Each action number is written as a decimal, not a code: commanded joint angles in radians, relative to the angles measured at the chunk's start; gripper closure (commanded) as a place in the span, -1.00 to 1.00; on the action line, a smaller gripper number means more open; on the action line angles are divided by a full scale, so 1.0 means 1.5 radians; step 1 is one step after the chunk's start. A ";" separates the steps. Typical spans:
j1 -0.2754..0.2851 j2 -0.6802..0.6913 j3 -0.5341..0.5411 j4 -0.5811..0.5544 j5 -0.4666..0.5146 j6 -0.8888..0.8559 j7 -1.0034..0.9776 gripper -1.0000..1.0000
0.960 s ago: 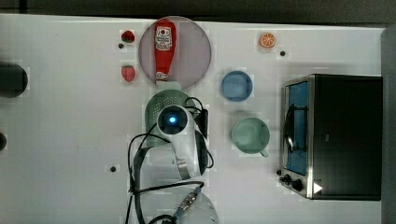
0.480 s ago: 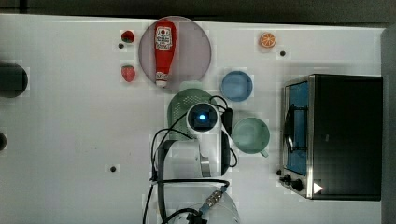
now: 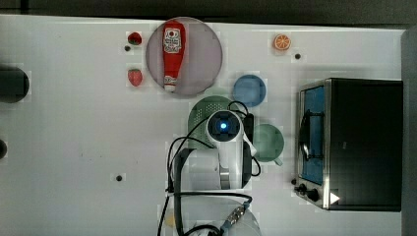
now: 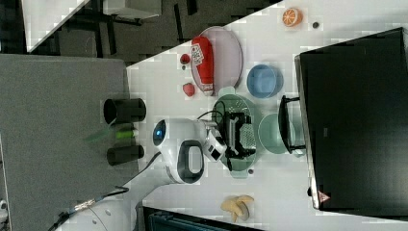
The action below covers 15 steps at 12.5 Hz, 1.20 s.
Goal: Drag strainer left to right.
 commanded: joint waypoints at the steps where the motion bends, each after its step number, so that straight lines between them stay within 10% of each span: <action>1: 0.012 -0.050 0.028 0.006 0.010 -0.008 -0.070 -1.00; 10: 0.011 -0.415 0.043 0.158 0.087 -0.484 -0.421 -1.00; 15: 0.010 -0.462 0.030 0.283 0.086 -0.648 -0.630 -1.00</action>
